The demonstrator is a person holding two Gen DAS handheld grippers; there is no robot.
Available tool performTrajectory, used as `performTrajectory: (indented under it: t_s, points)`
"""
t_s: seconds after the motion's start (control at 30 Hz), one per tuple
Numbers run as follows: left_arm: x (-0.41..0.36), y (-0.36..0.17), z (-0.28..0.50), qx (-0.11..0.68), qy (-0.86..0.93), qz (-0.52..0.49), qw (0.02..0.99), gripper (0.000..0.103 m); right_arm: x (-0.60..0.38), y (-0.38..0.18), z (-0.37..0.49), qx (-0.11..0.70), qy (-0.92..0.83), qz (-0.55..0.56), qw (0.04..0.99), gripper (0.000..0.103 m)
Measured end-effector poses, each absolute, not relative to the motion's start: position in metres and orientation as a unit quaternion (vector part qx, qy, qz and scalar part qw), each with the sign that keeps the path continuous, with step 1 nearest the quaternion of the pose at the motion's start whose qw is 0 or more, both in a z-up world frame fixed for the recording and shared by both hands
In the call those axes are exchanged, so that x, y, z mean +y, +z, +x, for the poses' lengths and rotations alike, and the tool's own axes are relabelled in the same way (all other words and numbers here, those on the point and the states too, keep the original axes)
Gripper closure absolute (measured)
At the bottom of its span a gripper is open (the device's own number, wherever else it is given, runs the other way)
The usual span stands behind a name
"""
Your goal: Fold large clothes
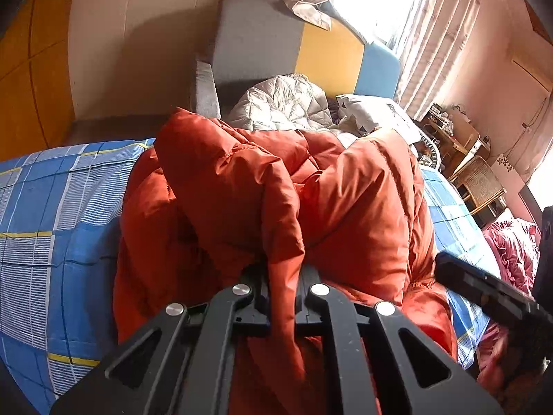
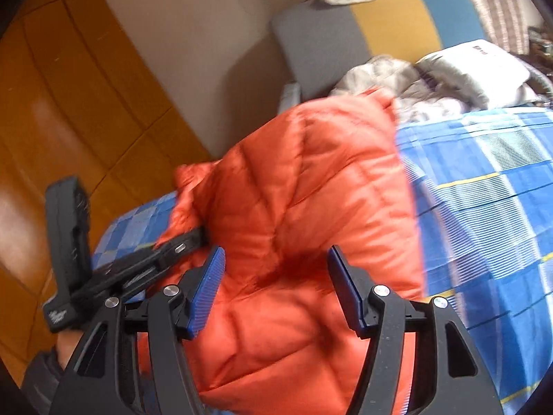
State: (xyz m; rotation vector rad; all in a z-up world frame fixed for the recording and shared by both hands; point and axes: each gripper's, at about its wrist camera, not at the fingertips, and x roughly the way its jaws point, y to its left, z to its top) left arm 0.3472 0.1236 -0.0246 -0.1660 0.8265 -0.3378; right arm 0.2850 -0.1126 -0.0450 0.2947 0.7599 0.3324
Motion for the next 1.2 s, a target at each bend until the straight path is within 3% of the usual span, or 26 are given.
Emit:
performTrajectory:
  t_s: [0.17, 0.7, 1.2]
  points:
    - [0.128, -0.024, 0.338, 0.388, -0.169, -0.089, 0.902, 0.099, -0.126, -0.056, 0.301, 0.385, 0.099, 0.149, 0.905, 0.042]
    - [0.167, -0.020, 0.313, 0.359, -0.175, -0.114, 0.910, 0.099, -0.096, -0.045, 0.330, 0.371, 0.125, 0.129, 0.911, 0.042]
    - [0.224, -0.069, 0.325, 0.398, -0.140, -0.119, 0.899, 0.099, 0.008, -0.071, 0.345, 0.398, 0.128, -0.029, 0.908, 0.041]
